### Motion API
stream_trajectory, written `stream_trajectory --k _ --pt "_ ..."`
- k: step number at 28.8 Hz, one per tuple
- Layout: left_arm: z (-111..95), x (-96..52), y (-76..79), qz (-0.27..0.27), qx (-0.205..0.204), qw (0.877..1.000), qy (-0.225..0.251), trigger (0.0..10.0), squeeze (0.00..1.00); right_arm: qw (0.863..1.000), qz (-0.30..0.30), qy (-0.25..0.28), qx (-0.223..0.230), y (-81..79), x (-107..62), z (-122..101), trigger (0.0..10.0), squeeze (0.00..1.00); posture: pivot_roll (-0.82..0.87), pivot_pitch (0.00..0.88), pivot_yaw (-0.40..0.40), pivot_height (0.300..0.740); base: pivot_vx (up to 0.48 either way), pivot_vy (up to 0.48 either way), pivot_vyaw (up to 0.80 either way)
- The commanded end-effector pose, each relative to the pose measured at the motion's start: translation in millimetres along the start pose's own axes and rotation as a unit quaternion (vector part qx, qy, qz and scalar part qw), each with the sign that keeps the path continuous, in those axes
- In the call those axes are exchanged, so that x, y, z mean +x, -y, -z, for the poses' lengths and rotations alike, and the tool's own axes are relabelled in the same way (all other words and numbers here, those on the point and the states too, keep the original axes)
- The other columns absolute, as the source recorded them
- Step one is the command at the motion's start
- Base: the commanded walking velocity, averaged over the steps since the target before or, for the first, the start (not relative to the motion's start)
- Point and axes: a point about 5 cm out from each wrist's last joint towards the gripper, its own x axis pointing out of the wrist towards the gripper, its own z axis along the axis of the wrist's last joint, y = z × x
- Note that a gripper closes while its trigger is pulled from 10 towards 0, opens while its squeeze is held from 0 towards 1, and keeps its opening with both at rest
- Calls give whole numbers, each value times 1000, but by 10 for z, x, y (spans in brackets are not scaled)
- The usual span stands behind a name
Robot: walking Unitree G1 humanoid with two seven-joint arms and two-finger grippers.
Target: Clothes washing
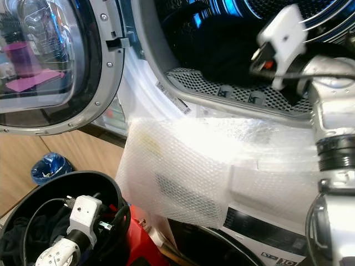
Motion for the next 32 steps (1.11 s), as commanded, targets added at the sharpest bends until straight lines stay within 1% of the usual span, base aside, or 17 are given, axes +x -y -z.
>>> stream_trajectory --k 1,8,9,10,11,12,13,14,18,19,21,22,26,28,29,30,32 --pt "22 -7 -24 -1 3 1000 -7 10000 0 1000 7 26 4 44 14 -122 10000 0 -25 66 90 740 0 0 0" --pt "22 -7 -24 -1 3 1000 -7 10000 0 1000 -2 27 3 19 -12 -127 10000 0 -25 66 90 740 0 0 0" --pt "11 -9 -13 -1 2 1000 -5 10000 0 970 218 37 98 414 -163 -86 10000 0 -15 78 87 740 0 0 0" --pt "6 -13 -1 0 2 1000 -4 10000 0 917 356 22 177 599 -281 36 10000 0 -19 79 88 740 0 0 0" --pt "5 -17 8 1 1 1000 -4 10000 0 873 436 -9 221 659 -348 164 10000 0 -19 79 88 740 0 0 0" --pt "5 -18 14 2 1 1000 -4 10000 0 848 471 -31 239 670 -378 240 10000 0 -19 79 88 740 0 0 0" --pt "3 -15 17 3 0 1000 -4 10000 0 866 451 -45 214 626 -337 276 10000 0 -24 78 91 740 0 0 0" --pt "0 -11 16 2 0 1000 -3 10000 0 874 436 -40 211 609 -310 270 10000 0 -24 78 91 740 0 0 0" --pt "-15 3 1 2 1 1000 -1 10000 0 895 395 -23 207 564 -232 229 10000 0 -26 78 94 740 0 0 0" --pt "-17 4 1 2 1 1000 -1 10000 0 896 392 -17 208 563 -227 215 10000 0 -23 77 92 740 0 0 0" --pt "-19 4 7 4 2 1000 0 10000 0 880 402 -3 253 588 -201 201 10000 0 -25 77 92 740 0 0 0" --pt "-19 4 9 4 2 1000 0 10000 0 877 404 -1 260 592 -200 200 10000 0 -25 77 92 740 0 0 0" --pt "-21 3 8 5 1 1000 0 10000 0 872 421 -11 250 611 -203 189 10000 0 -21 76 92 740 0 0 0" --pt "-24 4 11 6 2 1000 0 10000 0 890 392 -16 234 575 -130 165 10000 0 -23 76 94 740 0 0 0" --pt "-26 6 13 8 2 1000 1 10000 0 916 333 -8 222 513 -24 107 10000 0 -23 76 94 740 0 0 0" --pt "-27 7 14 8 2 1000 1 10000 0 922 319 -5 219 497 -1 93 10000 0 -23 76 94 740 0 0 0" --pt "-40 18 7 10 4 1000 2 10000 0 970 176 25 166 333 203 -82 10000 0 -22 71 94 740 0 0 0"
